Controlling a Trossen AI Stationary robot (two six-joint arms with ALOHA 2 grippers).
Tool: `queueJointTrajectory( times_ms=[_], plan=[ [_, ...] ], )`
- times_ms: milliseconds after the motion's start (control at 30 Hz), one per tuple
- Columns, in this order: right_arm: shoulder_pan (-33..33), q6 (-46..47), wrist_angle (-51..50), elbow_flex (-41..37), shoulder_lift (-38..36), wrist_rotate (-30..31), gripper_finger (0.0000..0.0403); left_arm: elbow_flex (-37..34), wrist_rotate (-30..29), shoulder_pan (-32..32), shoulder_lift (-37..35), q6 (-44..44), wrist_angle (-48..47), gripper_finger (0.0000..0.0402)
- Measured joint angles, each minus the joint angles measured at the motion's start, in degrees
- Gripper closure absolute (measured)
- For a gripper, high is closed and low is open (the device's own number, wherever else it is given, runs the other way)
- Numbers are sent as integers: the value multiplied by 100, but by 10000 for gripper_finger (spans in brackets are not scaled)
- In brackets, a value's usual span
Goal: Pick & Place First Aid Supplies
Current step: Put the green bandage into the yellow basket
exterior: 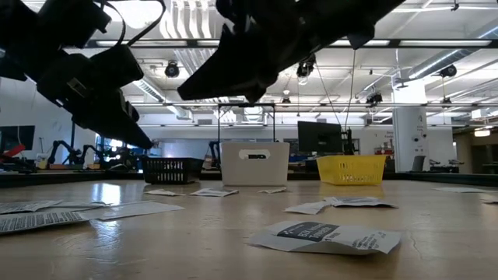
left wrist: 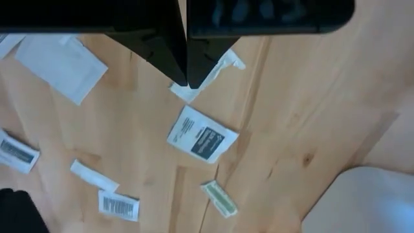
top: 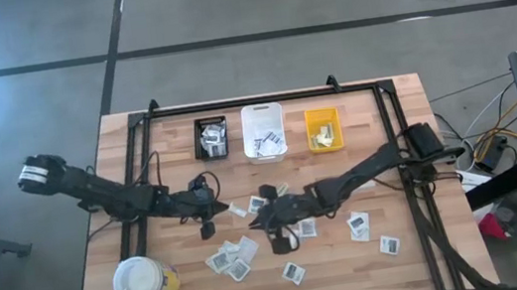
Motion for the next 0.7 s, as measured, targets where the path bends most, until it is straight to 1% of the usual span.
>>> queueJointTrajectory(
  times_ms=[100,300,467,700],
  plan=[
    [-19,-19,-18,97,186,-2,385,1,0,0,167,5,172,401],
    [-63,23,-8,174,446,-3,394,6,-3,2,783,78,858,401],
    [-96,71,-23,172,464,-2,394,6,-353,28,1098,-50,927,401],
    [-189,60,-12,172,464,-2,394,8,-230,44,1459,-241,1023,401]
  ],
)
